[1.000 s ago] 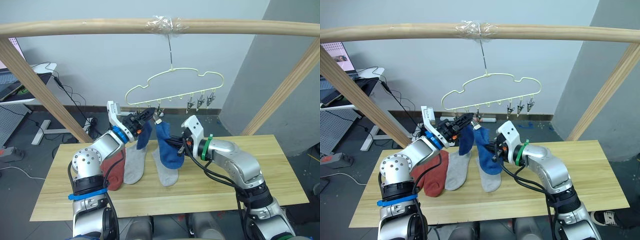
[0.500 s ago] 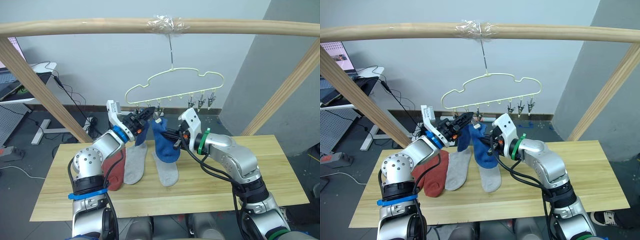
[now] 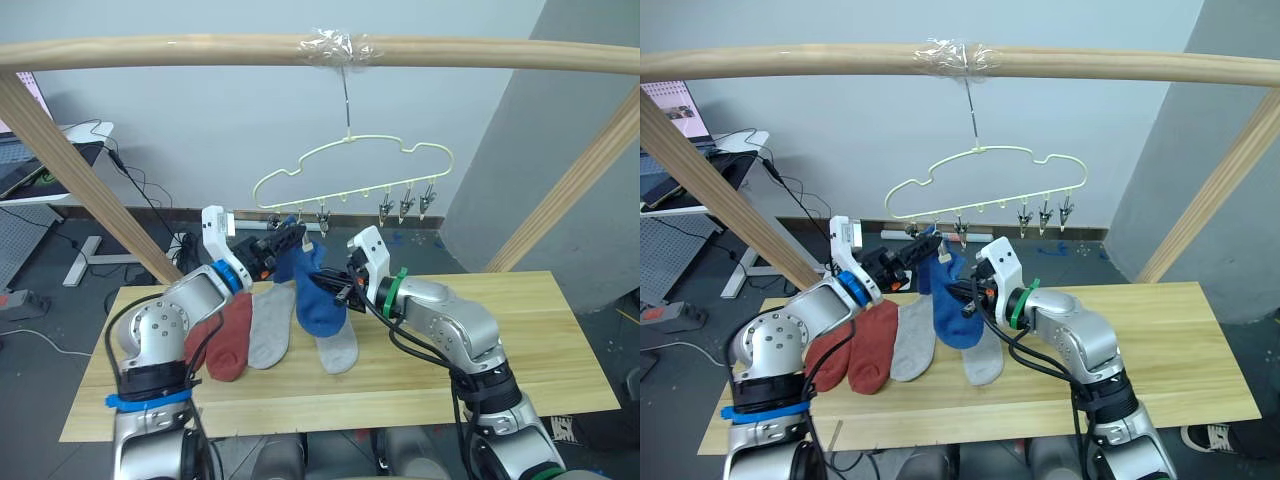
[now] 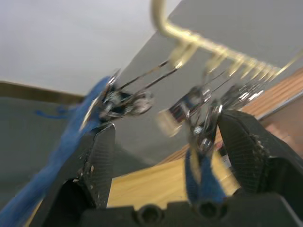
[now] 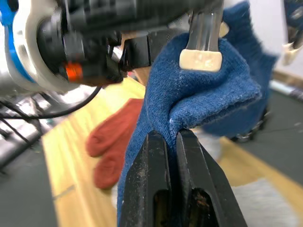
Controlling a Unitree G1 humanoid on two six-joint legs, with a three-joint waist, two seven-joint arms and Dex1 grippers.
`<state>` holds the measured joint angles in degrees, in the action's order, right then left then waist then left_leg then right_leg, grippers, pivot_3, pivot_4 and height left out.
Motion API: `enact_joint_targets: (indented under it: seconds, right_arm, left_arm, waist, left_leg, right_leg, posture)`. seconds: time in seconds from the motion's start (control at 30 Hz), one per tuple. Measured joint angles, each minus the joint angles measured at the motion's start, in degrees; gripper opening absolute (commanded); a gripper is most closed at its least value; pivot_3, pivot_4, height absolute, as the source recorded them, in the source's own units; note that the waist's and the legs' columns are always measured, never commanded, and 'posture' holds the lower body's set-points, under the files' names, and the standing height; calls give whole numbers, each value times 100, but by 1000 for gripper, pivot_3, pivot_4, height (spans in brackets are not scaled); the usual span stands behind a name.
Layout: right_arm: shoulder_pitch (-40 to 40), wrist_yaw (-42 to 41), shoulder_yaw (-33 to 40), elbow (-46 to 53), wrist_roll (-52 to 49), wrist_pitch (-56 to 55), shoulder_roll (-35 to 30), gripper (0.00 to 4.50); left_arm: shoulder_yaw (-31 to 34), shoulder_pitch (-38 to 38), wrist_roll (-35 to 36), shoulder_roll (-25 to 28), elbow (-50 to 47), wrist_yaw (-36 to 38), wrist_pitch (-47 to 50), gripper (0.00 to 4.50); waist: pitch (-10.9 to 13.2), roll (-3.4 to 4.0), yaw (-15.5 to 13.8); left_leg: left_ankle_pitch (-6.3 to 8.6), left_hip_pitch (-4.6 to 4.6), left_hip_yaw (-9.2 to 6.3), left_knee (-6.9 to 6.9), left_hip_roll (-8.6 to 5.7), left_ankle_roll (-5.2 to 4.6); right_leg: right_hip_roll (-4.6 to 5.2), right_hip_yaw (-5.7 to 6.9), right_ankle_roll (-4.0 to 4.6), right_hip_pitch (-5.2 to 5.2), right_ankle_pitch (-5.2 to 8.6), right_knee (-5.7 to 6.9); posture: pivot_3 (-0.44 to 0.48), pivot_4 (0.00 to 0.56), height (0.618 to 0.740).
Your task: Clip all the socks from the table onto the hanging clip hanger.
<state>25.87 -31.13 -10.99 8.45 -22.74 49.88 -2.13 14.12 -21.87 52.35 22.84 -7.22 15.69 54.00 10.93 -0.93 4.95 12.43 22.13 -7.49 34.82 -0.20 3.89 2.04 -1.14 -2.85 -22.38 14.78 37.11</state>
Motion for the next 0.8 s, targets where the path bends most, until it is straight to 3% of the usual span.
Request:
enact_joint_targets:
  seconds: [0.1,0.2,0.4,0.63,0.8]
  right_arm:
    - [2,141,252,-251,-231,142,291,1195]
    - [10,236,384,-434,-333,208,344,2284]
    - [-13,223,184,-609,-92,108,-245,4471]
    - [-303,225,242,-459,-59,-10,-707,4471]
    - [-475,194,286,90,114,-451,-1161,4471]
  left_arm:
    - [-104,194,-407,171,-440,105,-364,3759]
    - [-82,319,-354,261,-530,363,-360,3759]
    - [57,529,-107,-57,-738,431,-445,3759]
    - [-386,845,-446,-165,-1069,580,-725,3759]
    - [-890,867,-1366,-201,-1059,775,-1635,3759]
  waist:
    - [0,1,-28]
    - [1,1,-35]
    - [0,1,-72]
    - [0,1,-114]
    - [0,1,-170]
  left_leg:
    - [0,0,-2,-1,0,0]
    - [0,1,-3,-2,-1,0]
    - [1,8,-3,-1,-4,0]
    - [1,9,-2,0,-3,0]
    - [1,9,1,2,-5,0]
  right_leg:
    - [1,3,2,-1,0,-1]
    - [2,5,1,-1,0,-1]
    - [7,8,1,-1,0,-6]
    - [6,8,1,-2,0,-4]
    - [6,6,0,-1,0,-6]
  posture:
    - [-55,148,740]
    - [-49,148,740]
    - [-46,144,740]
    - [-56,140,740]
    - [-73,140,740]
